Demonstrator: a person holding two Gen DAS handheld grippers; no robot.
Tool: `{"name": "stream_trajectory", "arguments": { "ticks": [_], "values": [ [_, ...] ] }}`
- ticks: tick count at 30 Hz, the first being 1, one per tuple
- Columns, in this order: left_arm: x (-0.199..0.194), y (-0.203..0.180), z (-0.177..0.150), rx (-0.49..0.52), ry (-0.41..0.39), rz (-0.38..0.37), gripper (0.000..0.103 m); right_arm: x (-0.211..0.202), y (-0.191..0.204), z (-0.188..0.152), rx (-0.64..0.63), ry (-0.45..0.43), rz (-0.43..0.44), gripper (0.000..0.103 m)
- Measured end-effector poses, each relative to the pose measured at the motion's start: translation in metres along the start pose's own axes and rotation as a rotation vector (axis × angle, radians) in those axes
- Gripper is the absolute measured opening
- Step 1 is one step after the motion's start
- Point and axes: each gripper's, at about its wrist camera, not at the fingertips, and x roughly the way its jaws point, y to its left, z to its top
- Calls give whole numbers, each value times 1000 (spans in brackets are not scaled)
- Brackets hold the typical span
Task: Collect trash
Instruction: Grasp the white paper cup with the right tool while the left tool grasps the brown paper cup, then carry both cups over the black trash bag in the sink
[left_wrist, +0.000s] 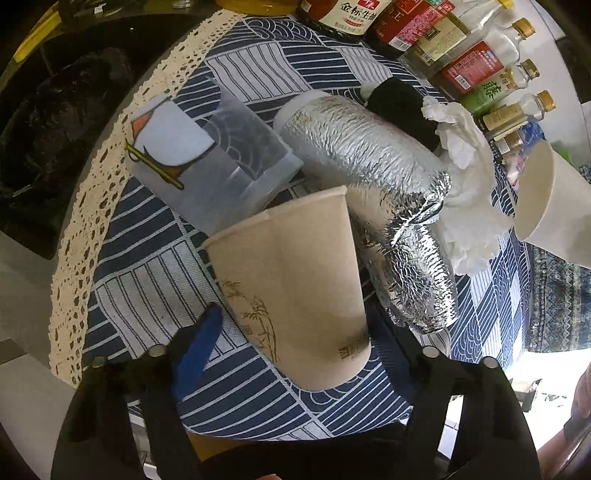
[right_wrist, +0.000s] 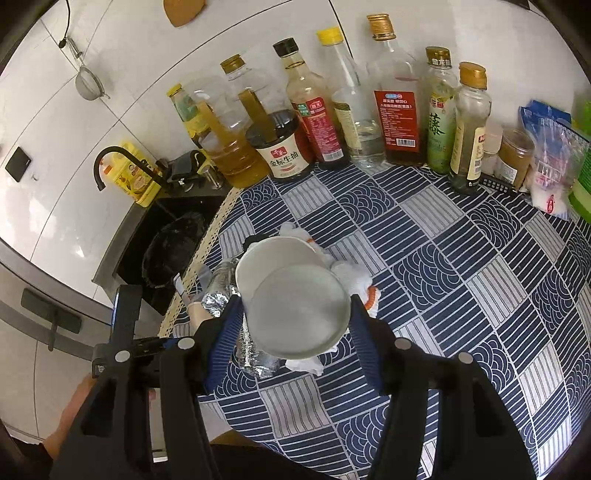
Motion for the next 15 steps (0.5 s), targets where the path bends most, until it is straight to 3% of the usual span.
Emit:
{"name": "stream_trajectory", "arguments": {
  "ticks": [9,15],
  "values": [
    [-6,-3,-4,-24,-1,-17,57,4,-5,4,-5,7,43,58],
    [-14,-2,-11,-34,-15,-12,56,16,3,6,-30,31,84,58]
  ]
}}
